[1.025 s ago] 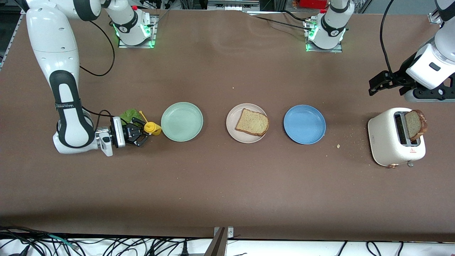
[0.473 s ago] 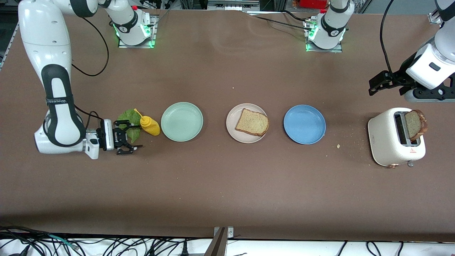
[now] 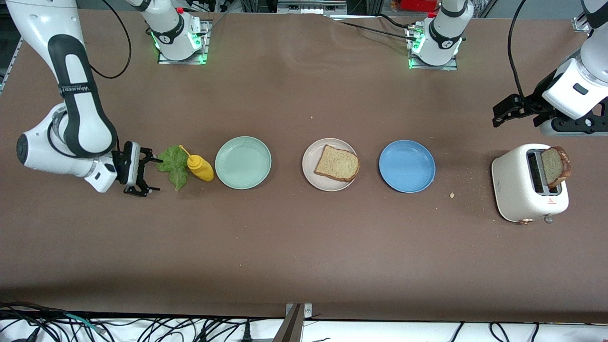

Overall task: Make sandwich in beige plate with both arms
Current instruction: 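Move the right gripper over the green lettuce leaf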

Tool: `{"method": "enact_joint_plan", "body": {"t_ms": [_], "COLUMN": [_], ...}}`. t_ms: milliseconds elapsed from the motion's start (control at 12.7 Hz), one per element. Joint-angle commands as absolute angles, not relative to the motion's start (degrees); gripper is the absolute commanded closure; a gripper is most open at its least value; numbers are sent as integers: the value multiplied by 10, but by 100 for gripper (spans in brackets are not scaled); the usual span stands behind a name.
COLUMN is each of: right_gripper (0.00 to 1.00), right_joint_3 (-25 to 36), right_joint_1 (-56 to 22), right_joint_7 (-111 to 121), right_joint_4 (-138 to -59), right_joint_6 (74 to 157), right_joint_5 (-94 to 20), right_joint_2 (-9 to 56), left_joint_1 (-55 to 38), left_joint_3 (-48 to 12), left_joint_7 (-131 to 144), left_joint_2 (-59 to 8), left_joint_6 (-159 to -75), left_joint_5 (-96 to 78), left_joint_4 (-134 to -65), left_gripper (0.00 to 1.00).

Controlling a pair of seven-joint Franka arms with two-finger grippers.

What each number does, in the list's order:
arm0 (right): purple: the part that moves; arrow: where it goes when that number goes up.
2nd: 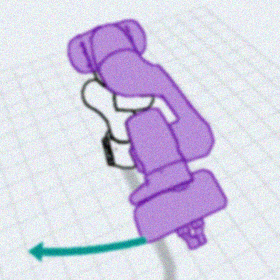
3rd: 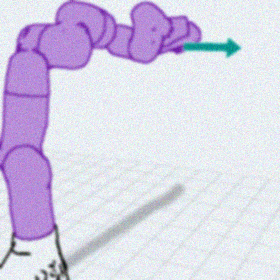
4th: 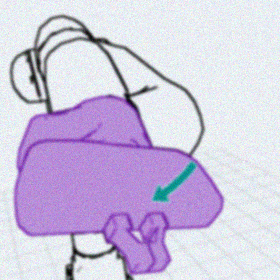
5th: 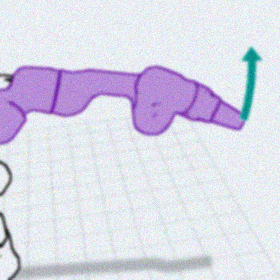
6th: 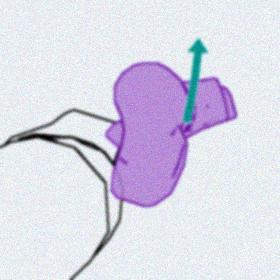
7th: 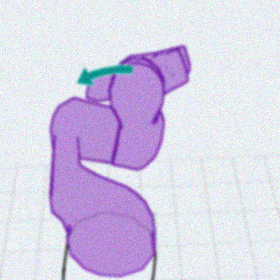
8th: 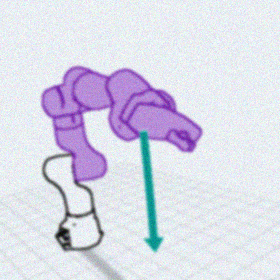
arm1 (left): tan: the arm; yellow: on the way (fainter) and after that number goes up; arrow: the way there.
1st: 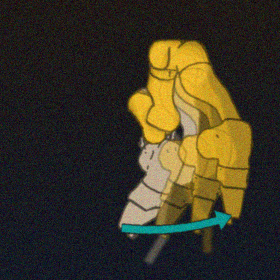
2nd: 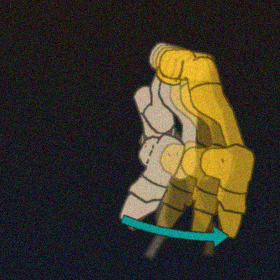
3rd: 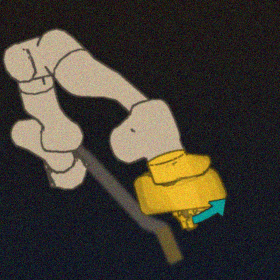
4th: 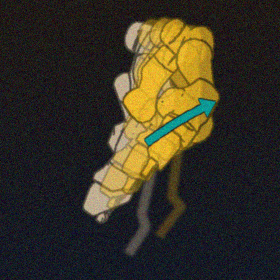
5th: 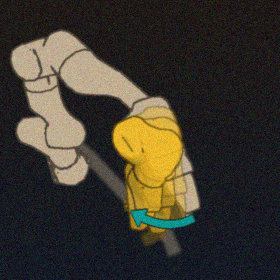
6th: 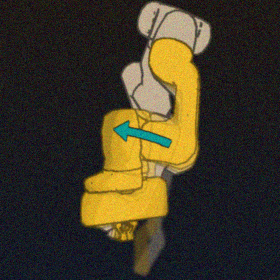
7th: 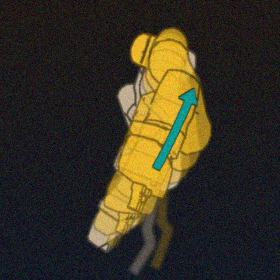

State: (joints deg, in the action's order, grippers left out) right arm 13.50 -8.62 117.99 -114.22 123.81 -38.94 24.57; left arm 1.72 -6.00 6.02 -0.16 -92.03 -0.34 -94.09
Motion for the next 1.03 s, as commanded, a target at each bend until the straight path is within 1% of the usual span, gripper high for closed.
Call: {"method": "enact_joint_plan", "body": {"t_ms": [0,158,237,315,394,473,710,789,868,946], "right_gripper": [0,0,1,2,7,9,9,13,28,50], "right_joint_3": [133,131,130,127,122,119,108,107,106,105], "right_joint_1": [-91,-92,-92,-93,-93,-93,-93,-93,-94,-94], "right_joint_7": [1177,1182,1182,1183,1183,1182,1183,1183,1183,1183], "right_joint_4": [-1210,-1259,-1267,-1271,-1272,-1277,-1287,-1287,-1287,-1287], "right_joint_6": [1298,1357,1367,1378,1387,1399,1448,1452,1453,1453], "right_joint_5": [-378,-378,-378,-378,-378,-380,-385,-386,-386,-386], "right_joint_2": [219,204,204,204,205,207,226,228,229,229], "left_joint_1": [19,19,19,19,19,19,19,19,19,19], "left_joint_3": [-62,-62,-62,-62,-62,-62,-62,-62,-62,-62], "left_joint_7": [52,52,52,52,52,52,52,52,52,52], "left_joint_2": [1,1,1,1,1,1,1,1,1,1], "left_joint_6": [-909,-909,-909,-909,-909,-909,-909,-909,-909,-909], "left_joint_5": [9,9,9,9,9,9,9,9,9,9], "left_joint_4": [-933,-933,-933,-933,-933,-933,-933,-933,-933,-933], "left_gripper": [0,0,0,0,0,0,0,0,0,0]}}
